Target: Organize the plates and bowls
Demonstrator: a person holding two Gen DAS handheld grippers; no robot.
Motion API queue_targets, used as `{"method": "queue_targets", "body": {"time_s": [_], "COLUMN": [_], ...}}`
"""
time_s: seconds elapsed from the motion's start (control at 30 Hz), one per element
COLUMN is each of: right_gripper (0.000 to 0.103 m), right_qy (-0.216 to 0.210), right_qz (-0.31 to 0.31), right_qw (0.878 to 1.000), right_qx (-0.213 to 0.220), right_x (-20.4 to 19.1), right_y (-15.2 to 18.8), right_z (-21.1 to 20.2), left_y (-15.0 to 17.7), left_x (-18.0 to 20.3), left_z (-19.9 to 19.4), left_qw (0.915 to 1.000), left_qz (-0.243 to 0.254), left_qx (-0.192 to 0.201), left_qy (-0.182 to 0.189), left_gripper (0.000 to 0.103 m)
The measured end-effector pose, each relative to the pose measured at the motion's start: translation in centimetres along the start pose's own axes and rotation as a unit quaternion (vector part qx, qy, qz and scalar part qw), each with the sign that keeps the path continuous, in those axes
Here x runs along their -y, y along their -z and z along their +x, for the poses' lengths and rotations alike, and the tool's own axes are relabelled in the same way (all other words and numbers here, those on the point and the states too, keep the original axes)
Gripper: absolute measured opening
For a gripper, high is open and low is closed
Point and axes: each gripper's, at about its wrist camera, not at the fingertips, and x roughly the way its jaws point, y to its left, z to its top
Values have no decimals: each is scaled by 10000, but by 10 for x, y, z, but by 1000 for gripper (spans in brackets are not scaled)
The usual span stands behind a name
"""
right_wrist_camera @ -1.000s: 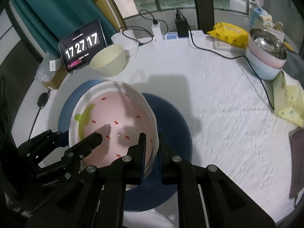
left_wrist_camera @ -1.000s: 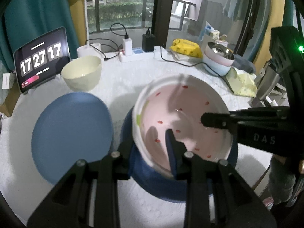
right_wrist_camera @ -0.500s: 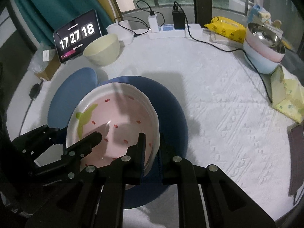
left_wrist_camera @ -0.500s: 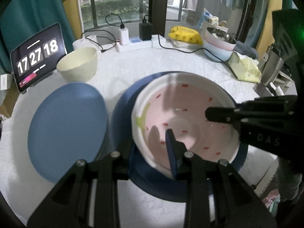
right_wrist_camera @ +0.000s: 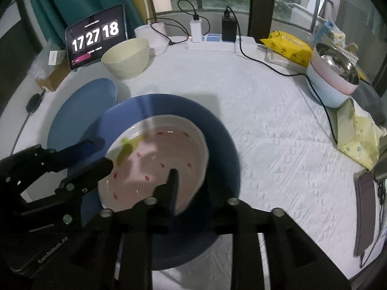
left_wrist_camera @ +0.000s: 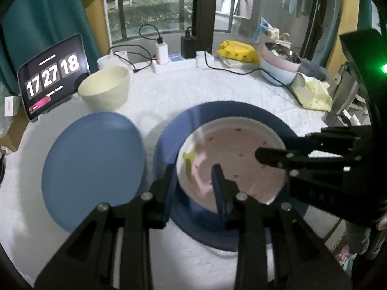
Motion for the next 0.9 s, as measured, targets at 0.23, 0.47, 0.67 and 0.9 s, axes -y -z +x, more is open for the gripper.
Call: {"method": "queue_targets", "body": {"time_s": [0.23, 0.47, 0.67, 0.9], "right_gripper": [35, 35, 35, 36], "right_qy": [210, 295, 222, 178], "right_qz": [-40, -77, -95, -137], "right_qw": [9996, 9990, 9987, 9980], "right_qx": [163, 341, 441, 587], "right_x": [-2, -5, -10, -21], "right_y": [-4, -15, -28, -44], "right_z": [-11, -22, -26, -28], "left_y": [-6, -12, -18, -25], "left_x": [-9, -20, -35, -57], "left_z": [-13, -22, -32, -38], "left_qw": [9998, 9993, 9981, 9963], "left_qz": [-65, -175, -299, -483], "left_qx": [176, 324, 530, 697], "left_qy": [11, 10, -63, -138], "left_gripper": [31, 32, 32, 35]}}
